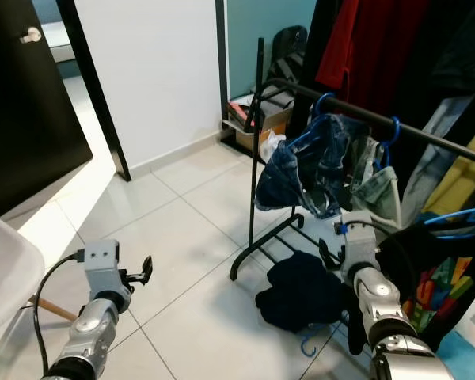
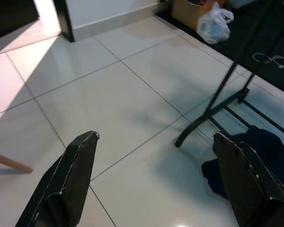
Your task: Hang hanger
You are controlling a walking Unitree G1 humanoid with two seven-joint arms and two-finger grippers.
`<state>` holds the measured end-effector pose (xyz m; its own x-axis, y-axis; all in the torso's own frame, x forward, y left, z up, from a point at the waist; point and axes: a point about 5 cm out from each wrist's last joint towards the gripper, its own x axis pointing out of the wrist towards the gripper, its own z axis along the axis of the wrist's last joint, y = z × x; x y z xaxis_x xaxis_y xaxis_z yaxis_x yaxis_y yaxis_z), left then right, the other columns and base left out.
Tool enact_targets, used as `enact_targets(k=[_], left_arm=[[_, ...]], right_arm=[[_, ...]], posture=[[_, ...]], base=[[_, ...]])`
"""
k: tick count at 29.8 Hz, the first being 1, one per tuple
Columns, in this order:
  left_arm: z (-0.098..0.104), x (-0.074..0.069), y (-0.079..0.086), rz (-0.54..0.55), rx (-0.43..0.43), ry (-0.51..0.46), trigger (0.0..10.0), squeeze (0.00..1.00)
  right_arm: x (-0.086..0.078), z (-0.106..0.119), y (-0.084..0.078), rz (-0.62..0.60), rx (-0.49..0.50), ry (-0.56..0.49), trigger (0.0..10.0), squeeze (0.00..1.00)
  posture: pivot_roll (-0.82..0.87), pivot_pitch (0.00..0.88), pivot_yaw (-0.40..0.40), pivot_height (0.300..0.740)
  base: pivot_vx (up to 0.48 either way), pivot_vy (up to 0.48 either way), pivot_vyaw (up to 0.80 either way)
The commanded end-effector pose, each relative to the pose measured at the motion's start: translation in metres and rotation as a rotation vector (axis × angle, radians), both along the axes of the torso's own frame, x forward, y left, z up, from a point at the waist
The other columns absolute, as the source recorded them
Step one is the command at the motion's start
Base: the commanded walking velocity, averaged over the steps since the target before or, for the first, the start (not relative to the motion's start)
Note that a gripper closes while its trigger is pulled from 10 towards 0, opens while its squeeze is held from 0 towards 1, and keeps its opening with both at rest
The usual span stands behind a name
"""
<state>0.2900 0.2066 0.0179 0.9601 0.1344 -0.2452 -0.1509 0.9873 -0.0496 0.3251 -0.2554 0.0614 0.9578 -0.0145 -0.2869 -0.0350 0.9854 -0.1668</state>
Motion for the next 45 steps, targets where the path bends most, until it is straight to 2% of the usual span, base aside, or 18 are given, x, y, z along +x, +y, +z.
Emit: enact_targets(k=[1,4,5,7,10,11,12,13,15,17,21,26,28,29,34,38,41,45], left_arm=[[0.006,0.004,0.001,-0.002,-0.004,-0.024,10.0,0.00],[0.010,0.007,0.003,0.000,-0.004,-0.042,10.0,0.00],[0.027,0.017,0.005,-0.029,-0.001,-0.119,10.0,0.00],[0.041,0.024,0.005,-0.064,0.008,-0.175,10.0,0.00],[0.044,0.025,0.005,-0.082,0.015,-0.188,10.0,0.00],[0.050,0.028,0.003,-0.135,0.033,-0.201,10.0,0.00],[0.063,0.033,-0.001,-0.240,0.072,-0.240,10.0,0.00],[0.075,0.036,-0.003,-0.290,0.067,-0.279,10.0,0.00],[0.082,0.038,-0.004,-0.315,0.058,-0.305,10.0,0.00],[0.110,0.042,-0.007,-0.409,0.045,-0.407,10.0,0.00],[0.126,0.041,-0.006,-0.476,0.094,-0.448,10.0,0.00],[0.135,0.041,0.000,-0.459,0.089,-0.467,10.0,0.00],[0.139,0.041,0.002,-0.444,0.062,-0.481,10.0,0.00],[0.141,0.040,0.003,-0.419,0.015,-0.491,10.0,0.00],[0.126,0.034,0.006,-0.357,-0.032,-0.441,10.0,0.00],[0.124,0.033,0.007,-0.341,-0.037,-0.434,10.0,0.00],[0.137,0.040,0.010,-0.289,-0.064,-0.467,10.0,0.00],[0.158,0.049,0.016,-0.218,-0.032,-0.515,10.0,0.00]], right_arm=[[0.003,0.005,-0.001,0.010,-0.005,-0.020,10.0,0.00],[0.004,0.006,0.000,0.026,-0.002,-0.012,10.0,0.00],[0.003,0.002,0.005,0.071,0.006,0.019,10.0,0.00],[0.001,-0.003,0.007,0.090,-0.008,0.059,10.0,0.00],[-0.001,-0.005,0.007,0.091,-0.022,0.075,10.0,0.00],[-0.005,-0.012,0.004,0.075,-0.023,0.109,10.0,0.00],[-0.013,-0.022,0.000,0.046,-0.016,0.158,10.0,0.00],[-0.016,-0.024,-0.001,0.035,-0.012,0.170,10.0,0.00],[-0.016,-0.025,-0.002,0.031,-0.008,0.173,10.0,0.00],[-0.016,-0.024,-0.004,0.014,-0.003,0.170,10.0,0.00],[-0.014,-0.020,-0.008,-0.014,-0.005,0.170,10.0,0.00],[-0.013,-0.018,-0.010,-0.018,-0.011,0.165,10.0,0.00],[-0.013,-0.017,-0.011,-0.015,-0.015,0.165,10.0,0.00],[-0.015,-0.019,-0.012,-0.012,-0.026,0.176,10.0,0.00],[-0.018,-0.024,-0.010,0.015,-0.047,0.200,10.0,0.00],[-0.019,-0.024,-0.011,0.020,-0.053,0.202,10.0,0.00],[-0.019,-0.022,-0.015,0.008,-0.058,0.196,10.0,0.00],[-0.020,-0.021,-0.019,0.010,-0.065,0.190,10.0,0.00]], posture=[[-0.07,0.000,-0.047,0.740],[-0.07,0.000,-0.047,0.740],[-0.08,0.000,-0.042,0.740],[-0.08,0.000,-0.042,0.740],[-0.08,0.000,-0.042,0.740],[-0.08,0.000,-0.042,0.740],[-0.07,0.000,-0.038,0.740],[-0.07,0.000,-0.036,0.740],[-0.07,0.000,-0.035,0.740],[-0.07,0.000,-0.025,0.740],[-0.07,0.000,-0.024,0.740],[-0.07,0.000,-0.015,0.740],[-0.07,0.000,-0.015,0.740],[-0.07,0.000,-0.023,0.740],[-0.09,0.000,-0.016,0.740],[-0.09,0.000,-0.016,0.740],[-0.11,0.000,-0.017,0.740],[-0.12,0.000,-0.016,0.740]], base=[[0.000,0.000,0.00],[0.000,0.000,0.00],[0.000,0.000,0.00],[0.000,0.000,0.00],[0.000,0.000,0.00],[0.000,0.000,-0.80],[0.000,0.000,-0.80],[0.000,0.000,-0.80],[0.000,0.000,-0.80],[0.000,0.000,-0.80],[0.000,0.000,-0.80],[0.000,0.000,-0.79],[0.000,0.000,-0.79],[0.000,0.000,-0.79],[0.000,0.000,-0.79],[0.000,0.000,-0.79],[0.000,0.000,-0.79],[0.000,0.000,-0.31]])
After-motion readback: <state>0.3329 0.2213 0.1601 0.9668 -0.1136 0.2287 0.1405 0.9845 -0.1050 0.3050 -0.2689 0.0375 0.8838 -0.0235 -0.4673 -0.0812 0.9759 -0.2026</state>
